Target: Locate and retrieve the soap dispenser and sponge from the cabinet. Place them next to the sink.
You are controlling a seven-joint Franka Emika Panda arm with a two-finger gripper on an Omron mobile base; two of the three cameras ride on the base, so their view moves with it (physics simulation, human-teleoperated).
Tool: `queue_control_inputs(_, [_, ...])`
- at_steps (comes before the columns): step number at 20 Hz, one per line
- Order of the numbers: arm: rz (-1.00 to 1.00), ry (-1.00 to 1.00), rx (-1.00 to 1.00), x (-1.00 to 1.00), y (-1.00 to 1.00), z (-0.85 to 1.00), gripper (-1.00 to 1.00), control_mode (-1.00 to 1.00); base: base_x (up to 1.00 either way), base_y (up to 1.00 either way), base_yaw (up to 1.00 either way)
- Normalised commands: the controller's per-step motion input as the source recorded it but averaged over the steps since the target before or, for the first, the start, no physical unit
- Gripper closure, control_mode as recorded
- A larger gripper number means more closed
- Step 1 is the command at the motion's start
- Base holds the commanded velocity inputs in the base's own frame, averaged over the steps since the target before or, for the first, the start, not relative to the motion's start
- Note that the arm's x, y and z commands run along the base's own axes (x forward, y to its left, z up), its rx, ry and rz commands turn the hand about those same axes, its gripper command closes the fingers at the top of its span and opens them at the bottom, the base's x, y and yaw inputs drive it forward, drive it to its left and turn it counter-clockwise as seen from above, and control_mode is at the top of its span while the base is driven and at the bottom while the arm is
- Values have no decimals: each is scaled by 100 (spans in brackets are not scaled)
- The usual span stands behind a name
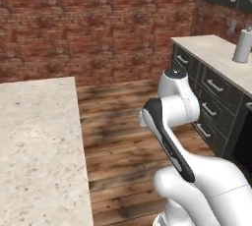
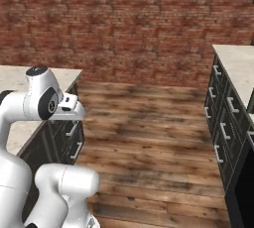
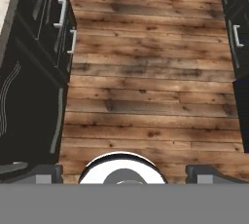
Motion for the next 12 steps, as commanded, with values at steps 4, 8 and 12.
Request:
queue_control_inputs(4, [0,0,0,0,0,0,-100,100,43,23,-35])
queue_control_inputs(8, [0,0,0,0,0,0,-100,100,55,36,-33])
queue_control_inputs(12, [0,0,0,0,0,0,-100,100,52,33,-33])
